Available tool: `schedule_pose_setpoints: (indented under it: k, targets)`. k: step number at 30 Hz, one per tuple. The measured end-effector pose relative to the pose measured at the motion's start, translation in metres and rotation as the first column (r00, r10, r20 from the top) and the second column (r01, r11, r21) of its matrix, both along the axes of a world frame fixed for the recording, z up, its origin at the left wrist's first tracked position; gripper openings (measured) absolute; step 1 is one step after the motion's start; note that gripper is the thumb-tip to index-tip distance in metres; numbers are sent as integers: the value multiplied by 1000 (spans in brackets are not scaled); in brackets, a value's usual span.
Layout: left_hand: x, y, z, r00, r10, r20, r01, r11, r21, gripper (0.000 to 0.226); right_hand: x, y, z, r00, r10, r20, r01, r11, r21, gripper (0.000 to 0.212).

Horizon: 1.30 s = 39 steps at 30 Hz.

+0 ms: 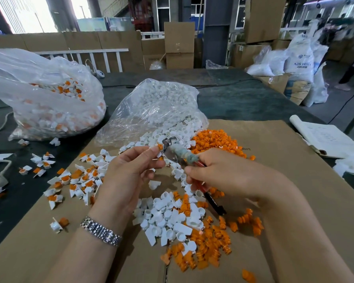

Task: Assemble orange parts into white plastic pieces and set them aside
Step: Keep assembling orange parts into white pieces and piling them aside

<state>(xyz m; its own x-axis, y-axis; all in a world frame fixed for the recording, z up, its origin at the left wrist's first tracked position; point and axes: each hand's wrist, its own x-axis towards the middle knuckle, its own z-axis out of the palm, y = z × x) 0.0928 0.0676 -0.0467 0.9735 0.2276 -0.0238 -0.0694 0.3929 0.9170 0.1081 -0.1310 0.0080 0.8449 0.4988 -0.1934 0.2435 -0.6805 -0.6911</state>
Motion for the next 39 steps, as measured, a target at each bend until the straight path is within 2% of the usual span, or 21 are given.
schedule_pose_setpoints:
  k: [5, 9, 13, 17, 19, 23, 26, 29, 32, 34, 36, 37, 39]
  targets:
    - [0, 0, -1, 1000, 22, 8, -23, 999, 42, 15, -5, 8, -1, 999, 33, 34, -31, 998, -56, 31]
    - [0, 0, -1, 999, 32, 13, -33, 997, 76, 22, -6, 13, -3, 995, 61, 77, -56, 997, -62, 26]
    - [0, 1, -2, 999, 46, 0, -46, 995, 84, 23, -7, 21, -11, 985, 32, 168, -15, 995, -99, 25]
    - [-3, 2, -3, 999, 41, 0, -41, 997, 69, 12, -7, 24, -16, 981, 15, 196, 6, 994, -107, 27]
    - [-4, 2, -2, 999, 35, 2, -35, 997, 65, 14, -5, 22, -15, 978, 13, 210, 12, 993, -117, 30]
    - [-4, 2, -1, 999, 36, -3, -35, 996, 80, 12, -5, 12, -12, 994, 27, 106, -26, 1000, -12, 40]
    - [-2, 4, -1, 995, 98, -10, -96, 988, 117, 9, -3, 0, -9, 1000, 4, 26, -7, 996, 87, 39]
    - [-3, 6, -1, 986, 163, 22, -163, 956, 246, 12, 9, -10, -9, 983, -113, 145, 103, 992, 74, 40]
    - [-5, 8, -4, 959, 278, 57, -273, 847, 456, 12, 24, -15, -20, 922, -264, 283, 276, 961, -3, 34]
    - [-3, 15, -6, 913, 395, 99, -365, 686, 629, 11, 30, -15, -29, 883, -343, 321, 390, 916, -95, 35]
    - [-1, 22, -7, 849, 501, 167, -437, 488, 756, 6, 35, -14, -39, 846, -371, 384, 472, 855, -215, 45]
    - [0, 25, -7, 820, 535, 206, -461, 402, 791, 3, 36, -13, -43, 830, -371, 415, 499, 827, -258, 49]
    - [0, 27, -10, 802, 533, 270, -473, 290, 832, 5, 37, -8, -48, 818, -364, 446, 522, 795, -308, 54]
